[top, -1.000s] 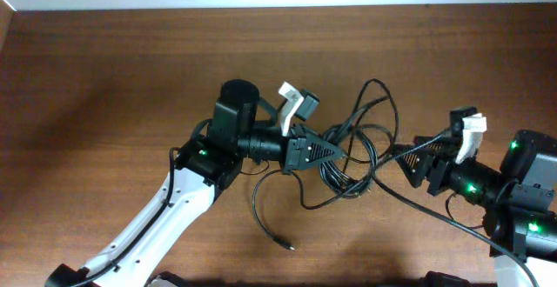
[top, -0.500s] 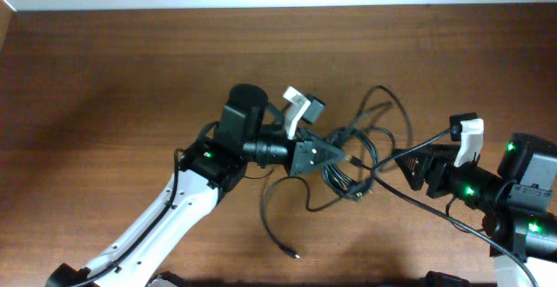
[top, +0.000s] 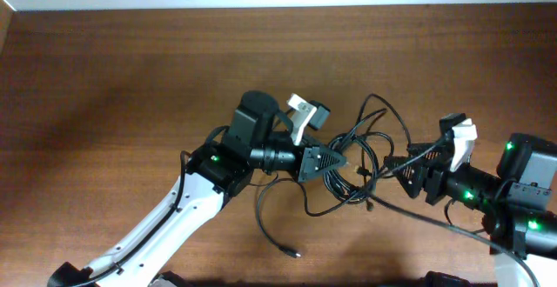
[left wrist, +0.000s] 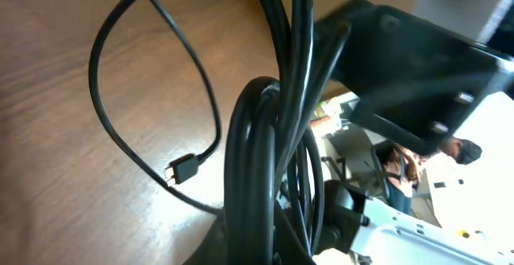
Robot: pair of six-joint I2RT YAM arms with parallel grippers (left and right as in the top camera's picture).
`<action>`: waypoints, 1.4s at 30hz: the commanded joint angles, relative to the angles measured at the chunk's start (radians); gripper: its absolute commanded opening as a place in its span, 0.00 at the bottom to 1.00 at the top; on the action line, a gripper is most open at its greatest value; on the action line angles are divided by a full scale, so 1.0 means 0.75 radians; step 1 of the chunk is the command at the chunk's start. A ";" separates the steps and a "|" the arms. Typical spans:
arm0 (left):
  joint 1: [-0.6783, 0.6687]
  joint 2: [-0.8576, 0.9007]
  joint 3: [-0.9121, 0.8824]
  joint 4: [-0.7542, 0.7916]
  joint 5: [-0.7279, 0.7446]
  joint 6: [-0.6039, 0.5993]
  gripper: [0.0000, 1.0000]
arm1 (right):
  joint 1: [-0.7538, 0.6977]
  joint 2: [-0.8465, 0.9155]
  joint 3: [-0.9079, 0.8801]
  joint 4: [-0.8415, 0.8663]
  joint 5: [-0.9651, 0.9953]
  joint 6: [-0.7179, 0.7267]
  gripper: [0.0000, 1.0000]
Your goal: Untangle cables
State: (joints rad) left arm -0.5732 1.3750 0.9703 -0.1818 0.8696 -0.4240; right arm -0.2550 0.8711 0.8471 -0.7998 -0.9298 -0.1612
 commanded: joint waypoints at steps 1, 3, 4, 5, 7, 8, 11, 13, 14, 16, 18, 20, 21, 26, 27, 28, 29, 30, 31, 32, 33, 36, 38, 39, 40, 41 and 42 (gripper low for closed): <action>-0.004 -0.001 0.025 0.011 0.130 -0.003 0.00 | -0.009 0.060 0.007 0.004 0.129 0.006 0.72; -0.004 -0.001 0.025 0.012 0.175 -0.003 0.00 | -0.009 0.108 0.007 0.004 0.129 0.007 0.72; -0.004 -0.001 0.025 0.012 0.184 -0.003 0.00 | -0.009 0.129 0.007 0.004 0.129 0.006 0.72; -0.004 -0.001 0.025 0.012 0.183 -0.003 0.00 | -0.009 0.148 0.007 0.004 0.129 0.006 0.72; -0.006 -0.001 0.025 0.012 0.184 -0.003 0.00 | -0.009 0.174 0.007 0.004 0.129 0.006 0.72; -0.011 -0.001 0.025 0.013 0.183 -0.003 0.00 | -0.009 0.180 0.007 0.004 0.129 0.006 0.72; -0.045 -0.001 0.025 0.047 0.182 -0.004 0.00 | -0.009 0.186 0.007 0.018 0.129 0.006 0.72; -0.067 -0.001 0.025 0.091 0.135 -0.053 0.00 | -0.009 0.186 0.007 0.036 0.117 0.011 0.72; -0.072 -0.001 0.025 0.103 0.107 -0.078 0.00 | -0.009 0.186 0.007 0.040 0.108 0.017 0.72; -0.089 -0.001 0.025 0.133 0.012 -0.118 0.00 | -0.008 0.186 0.007 0.040 0.070 0.016 0.72; -0.102 -0.001 0.025 0.185 -0.003 -0.146 0.00 | -0.009 0.186 0.007 0.039 0.069 0.015 0.72; -0.113 -0.001 0.025 0.244 0.002 -0.153 0.00 | -0.009 0.186 0.007 0.042 0.091 0.016 0.72; -0.115 -0.001 0.025 0.258 0.008 -0.152 0.00 | -0.009 0.186 0.007 0.041 0.116 0.016 0.72; -0.113 -0.009 0.025 0.261 0.126 -0.152 0.00 | -0.010 0.186 0.007 0.040 0.268 0.017 0.71; -0.113 -0.018 0.025 0.262 0.156 -0.152 0.00 | -0.010 0.186 0.007 0.041 0.319 0.036 0.72; -0.113 -0.029 0.025 0.261 0.170 -0.151 0.00 | -0.010 0.186 0.007 0.042 0.365 0.063 0.72; -0.113 -0.044 0.025 0.261 0.173 -0.151 0.00 | -0.010 0.186 0.007 0.042 0.413 0.088 0.72; -0.113 -0.062 0.025 0.262 0.173 -0.143 0.00 | -0.010 0.186 0.007 0.041 0.435 0.092 0.72; -0.113 -0.080 0.025 0.261 0.173 -0.131 0.00 | -0.010 0.186 0.007 0.041 0.455 0.092 0.72; -0.113 -0.098 0.025 0.256 0.173 -0.131 0.00 | -0.012 0.186 0.007 0.043 0.455 0.092 0.72; -0.111 -0.113 0.025 0.248 0.173 -0.131 0.00 | -0.013 0.186 0.007 0.047 0.454 0.092 0.72; -0.063 -0.167 0.025 0.154 0.173 -0.112 0.00 | -0.040 0.186 0.007 0.062 0.453 0.138 0.72; -0.021 -0.205 0.025 0.081 0.173 -0.070 0.00 | -0.075 0.186 0.007 0.065 0.452 0.158 0.72; -0.001 -0.223 0.025 0.048 0.172 -0.065 0.00 | -0.093 0.186 0.007 0.065 0.453 0.158 0.72; 0.013 -0.234 0.025 0.027 0.173 -0.059 0.00 | -0.110 0.186 0.007 0.064 0.452 0.158 0.72; 0.039 -0.254 0.025 -0.006 0.173 -0.038 0.00 | -0.130 0.186 0.007 0.064 0.447 0.158 0.72; 0.063 -0.268 0.025 -0.036 0.172 -0.016 0.00 | -0.143 0.186 0.007 0.064 0.443 0.157 0.72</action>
State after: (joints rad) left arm -0.5751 1.2446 0.9718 -0.1669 0.9356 -0.5030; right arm -0.3134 1.0073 0.8471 -0.7589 -0.6506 -0.0677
